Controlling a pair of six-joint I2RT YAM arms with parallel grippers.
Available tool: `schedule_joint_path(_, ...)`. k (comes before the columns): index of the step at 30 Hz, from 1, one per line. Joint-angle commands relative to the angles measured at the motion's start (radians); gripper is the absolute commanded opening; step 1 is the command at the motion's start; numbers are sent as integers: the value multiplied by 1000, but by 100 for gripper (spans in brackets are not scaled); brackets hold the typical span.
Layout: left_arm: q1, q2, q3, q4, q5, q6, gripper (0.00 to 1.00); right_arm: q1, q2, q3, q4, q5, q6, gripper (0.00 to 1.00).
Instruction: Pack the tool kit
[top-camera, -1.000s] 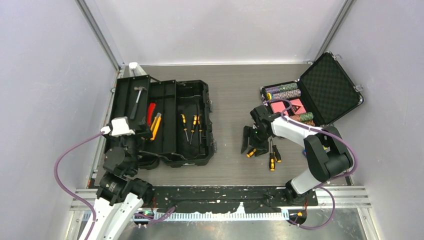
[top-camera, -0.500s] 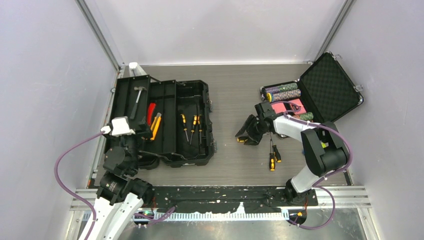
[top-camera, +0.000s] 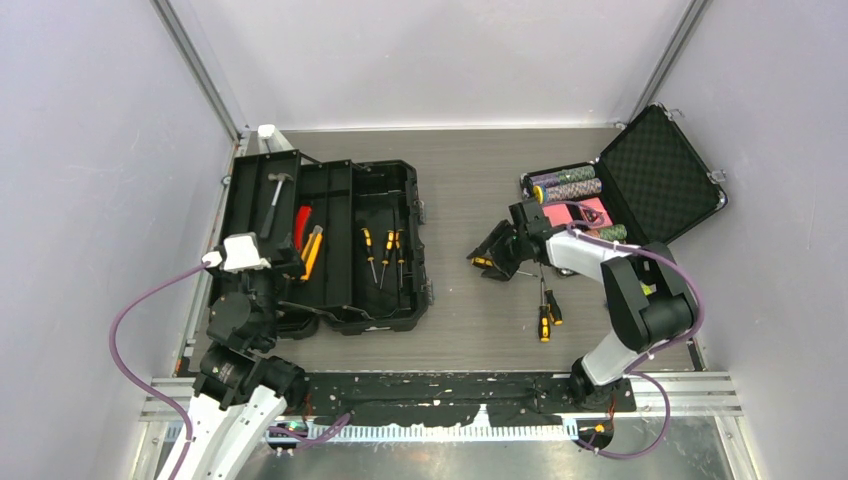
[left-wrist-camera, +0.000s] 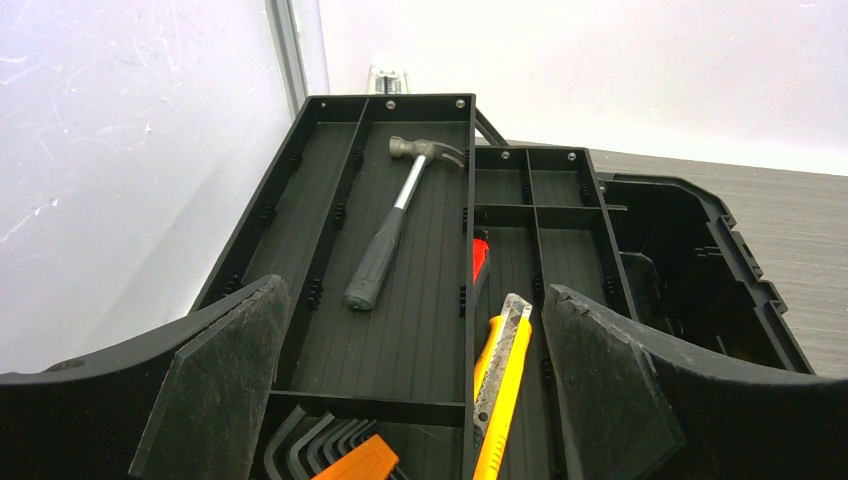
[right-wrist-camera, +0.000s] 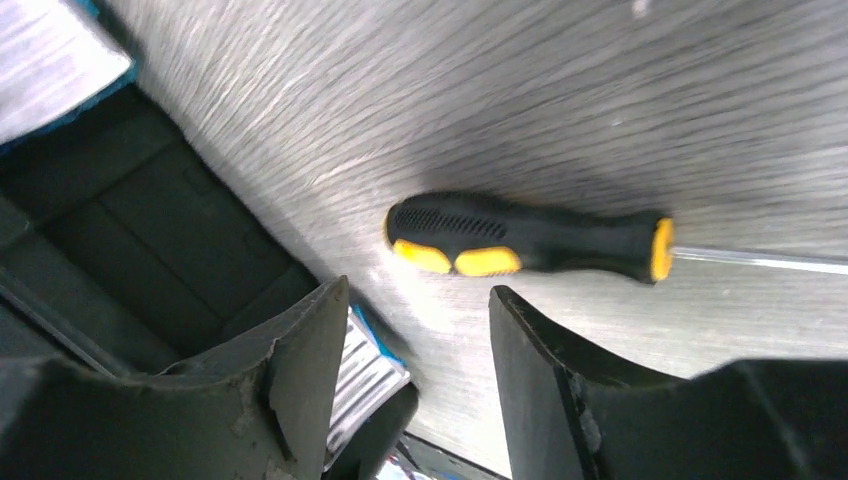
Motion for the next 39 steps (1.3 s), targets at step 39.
schedule_joint_path(39, 5, -64, 8, 50, 25, -1, 99, 155, 233, 413, -386, 131, -1709, 47)
